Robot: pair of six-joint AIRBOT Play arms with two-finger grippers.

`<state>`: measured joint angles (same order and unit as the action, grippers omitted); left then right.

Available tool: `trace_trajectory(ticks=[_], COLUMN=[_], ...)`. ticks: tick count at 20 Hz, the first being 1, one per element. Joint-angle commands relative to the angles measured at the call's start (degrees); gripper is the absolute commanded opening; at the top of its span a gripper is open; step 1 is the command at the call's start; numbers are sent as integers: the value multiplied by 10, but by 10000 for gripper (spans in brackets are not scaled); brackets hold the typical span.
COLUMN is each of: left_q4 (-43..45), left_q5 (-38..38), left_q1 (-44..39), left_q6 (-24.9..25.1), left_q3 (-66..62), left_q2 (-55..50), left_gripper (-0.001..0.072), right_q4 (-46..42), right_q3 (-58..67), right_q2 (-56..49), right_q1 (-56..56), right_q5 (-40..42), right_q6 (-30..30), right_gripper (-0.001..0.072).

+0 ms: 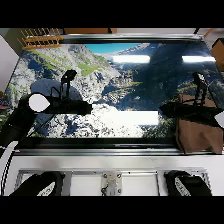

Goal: Fold the clothes and pants, and hang the long-sleeved shirts on hangers.

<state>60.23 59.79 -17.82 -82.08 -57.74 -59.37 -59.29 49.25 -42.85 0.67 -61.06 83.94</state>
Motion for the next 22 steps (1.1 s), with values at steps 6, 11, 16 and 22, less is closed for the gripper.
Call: trace_trajectory(ticks=[6, 11, 16, 22], left_q4=[0, 8, 178, 195], left_q5=[0, -14, -7, 1], left_q1=[0, 2, 155, 395], left_q6=[0, 2, -39, -36], left_q3=[0, 0, -116, -225], left_q2=[0, 1, -44, -189], left_gripper=[23, 373, 683, 684], right_q4=[0, 0, 0, 0], right_q3=[0, 0, 0, 0], right_q2=[0, 0, 0, 0], right_q1=[0, 0, 0, 0], right_q5=[0, 0, 0, 0], right_q6=[0, 0, 0, 0], right_gripper=[44, 43, 43, 44])
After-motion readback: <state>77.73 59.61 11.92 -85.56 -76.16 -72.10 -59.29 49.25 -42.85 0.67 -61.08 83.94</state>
